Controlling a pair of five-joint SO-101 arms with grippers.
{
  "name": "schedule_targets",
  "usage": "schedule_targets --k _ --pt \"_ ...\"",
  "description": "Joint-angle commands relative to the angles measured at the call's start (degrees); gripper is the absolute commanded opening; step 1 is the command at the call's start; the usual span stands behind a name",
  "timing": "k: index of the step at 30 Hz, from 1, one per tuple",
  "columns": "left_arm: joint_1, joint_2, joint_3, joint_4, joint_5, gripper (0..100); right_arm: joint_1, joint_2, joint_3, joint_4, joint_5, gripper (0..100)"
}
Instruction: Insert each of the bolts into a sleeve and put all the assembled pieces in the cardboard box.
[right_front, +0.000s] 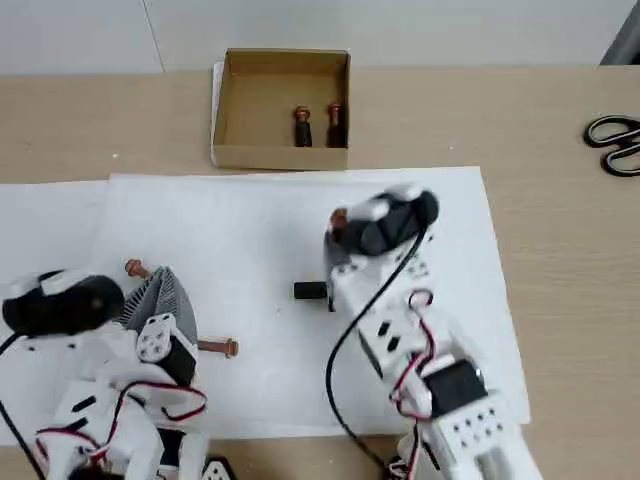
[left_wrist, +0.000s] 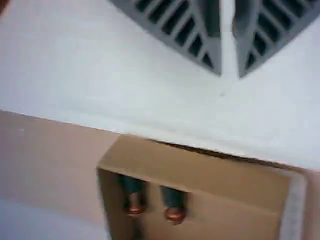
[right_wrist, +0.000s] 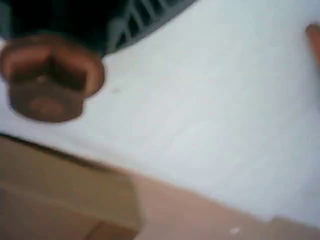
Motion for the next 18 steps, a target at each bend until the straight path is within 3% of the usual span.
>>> schedule_targets --k 1,18 --pt "-1.3 0.0 0.4 -1.1 0.4 1 3.0 8.0 -8.1 -5.8 -0.7 0.4" --pt "-1.4 0.1 2.9 -1.1 0.4 1 7.7 55.2 -41.1 -19.5 -1.1 0.4"
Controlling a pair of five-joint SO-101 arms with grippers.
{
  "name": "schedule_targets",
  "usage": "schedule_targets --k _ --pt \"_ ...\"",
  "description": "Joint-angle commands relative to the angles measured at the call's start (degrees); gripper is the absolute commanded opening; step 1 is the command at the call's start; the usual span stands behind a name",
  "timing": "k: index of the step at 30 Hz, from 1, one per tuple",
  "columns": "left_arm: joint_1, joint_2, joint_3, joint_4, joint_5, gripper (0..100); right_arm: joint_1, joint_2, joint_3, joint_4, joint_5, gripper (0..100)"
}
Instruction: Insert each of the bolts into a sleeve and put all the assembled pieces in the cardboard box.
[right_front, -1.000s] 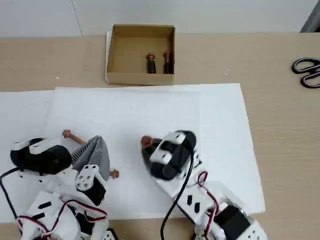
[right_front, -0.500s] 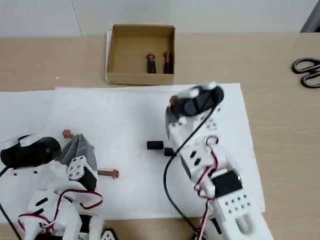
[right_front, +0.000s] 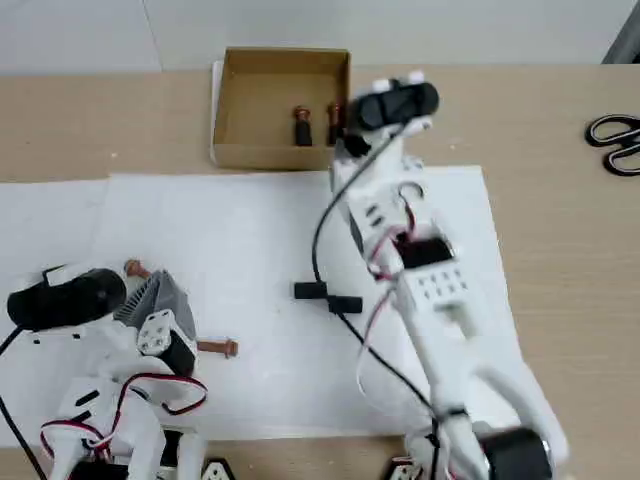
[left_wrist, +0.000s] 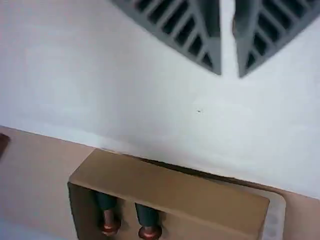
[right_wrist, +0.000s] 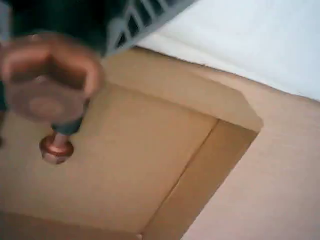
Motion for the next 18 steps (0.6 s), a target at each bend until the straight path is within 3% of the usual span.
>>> schedule_targets --k 1,18 --pt "-0.2 0.1 0.0 -1.1 0.3 1 0.5 8.1 -11.5 -2.7 -0.6 0.4" --pt "-0.3 -0.1 -0.5 2.9 0.4 1 -0.2 53.1 -59.9 -2.2 -0.2 0.4"
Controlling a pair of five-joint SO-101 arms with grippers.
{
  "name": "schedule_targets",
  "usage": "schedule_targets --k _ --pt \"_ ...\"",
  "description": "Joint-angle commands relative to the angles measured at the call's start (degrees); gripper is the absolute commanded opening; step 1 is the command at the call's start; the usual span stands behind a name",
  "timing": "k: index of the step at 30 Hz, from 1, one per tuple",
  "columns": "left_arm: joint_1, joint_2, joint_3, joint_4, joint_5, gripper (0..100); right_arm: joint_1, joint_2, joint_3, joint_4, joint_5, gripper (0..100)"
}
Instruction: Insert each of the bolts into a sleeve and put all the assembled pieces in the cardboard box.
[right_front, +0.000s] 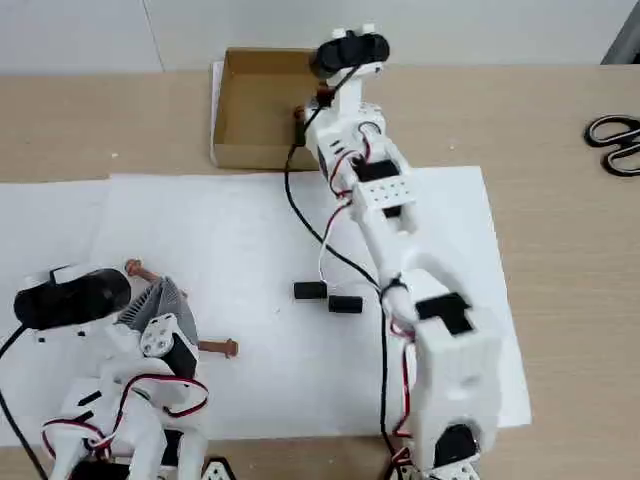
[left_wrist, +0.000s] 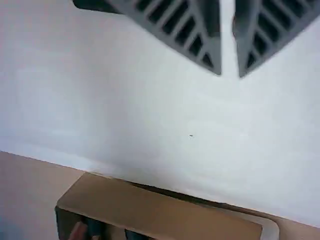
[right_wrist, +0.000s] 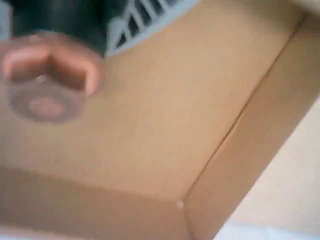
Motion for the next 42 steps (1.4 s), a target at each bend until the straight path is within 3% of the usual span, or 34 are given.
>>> schedule_targets --k 1,12,20,28,36,42 --pt "-0.3 -0.1 -0.5 0.1 0.4 1 -0.1 7.3 -15.3 -1.6 -0.2 0.4" --pt "-0.3 0.1 -0.1 0.2 0.4 1 -0.1 29.1 -41.1 -0.1 0.0 0.5" --pt "-0.3 0.2 0.0 0.2 0.4 1 -1.0 29.3 -48.4 12.6 0.0 1.3" --pt "-0.3 0.2 0.0 0.2 0.4 1 -1.0 29.4 -50.7 18.0 1.3 22.4" --pt "-0.3 0.2 0.0 0.2 0.4 1 -1.0 29.2 -57.1 19.5 1.9 22.4" --pt "-0.3 0.0 -0.4 2.2 0.4 1 -1.7 29.6 -69.5 32.7 1.6 22.2"
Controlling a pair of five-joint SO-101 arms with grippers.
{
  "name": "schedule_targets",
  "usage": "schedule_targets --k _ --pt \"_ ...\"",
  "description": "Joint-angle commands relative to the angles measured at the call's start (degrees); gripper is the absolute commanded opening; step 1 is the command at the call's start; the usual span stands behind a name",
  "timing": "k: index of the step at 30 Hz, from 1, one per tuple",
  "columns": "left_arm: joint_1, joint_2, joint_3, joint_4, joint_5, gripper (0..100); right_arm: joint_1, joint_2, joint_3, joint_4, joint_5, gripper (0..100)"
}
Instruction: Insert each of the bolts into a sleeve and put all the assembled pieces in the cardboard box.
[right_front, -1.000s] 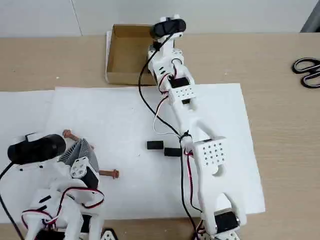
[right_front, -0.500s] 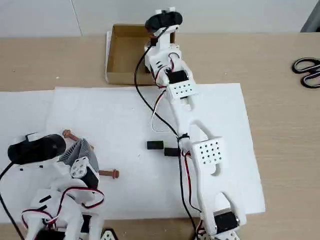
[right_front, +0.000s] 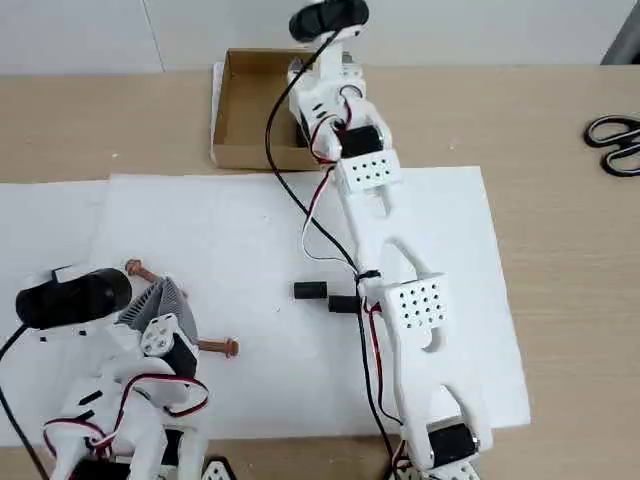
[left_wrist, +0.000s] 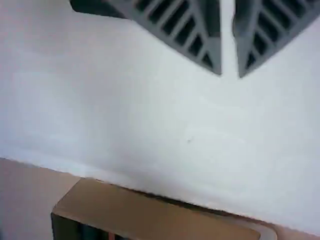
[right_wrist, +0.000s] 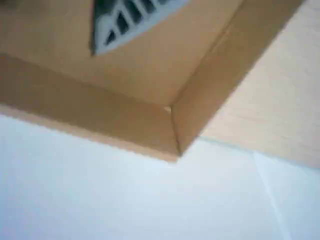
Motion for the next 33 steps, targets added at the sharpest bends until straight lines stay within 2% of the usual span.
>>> schedule_targets --k 1,3,7,9,14,21,28,33 --pt "-0.3 0.0 -0.6 1.2 0.4 1 -0.7 -1.3 -10.5 8.1 0.2 21.2" --pt "-0.3 -0.1 -1.0 1.4 0.4 1 -0.8 -1.3 -14.6 12.1 -0.7 16.2" --pt "-0.3 -0.1 -1.7 1.3 0.4 1 -1.1 -1.3 -20.8 20.5 -3.4 0.0" --pt "-0.3 -0.1 -1.7 1.4 0.4 1 -1.5 -1.6 -21.0 24.6 -4.7 2.5" --pt "-0.3 -0.1 -1.8 1.1 0.4 1 -1.8 -2.0 -21.0 34.2 -7.3 0.4" --pt "-0.3 -0.1 -3.9 1.4 0.4 1 -4.4 -12.3 -20.7 56.9 -11.3 0.4" --pt "-0.3 -0.1 -3.9 1.3 0.4 1 -5.0 -15.7 -20.7 58.1 -11.0 0.3" --pt "-0.3 -0.1 -3.9 1.1 0.4 1 -5.8 -17.3 -20.7 58.9 -0.8 0.3"
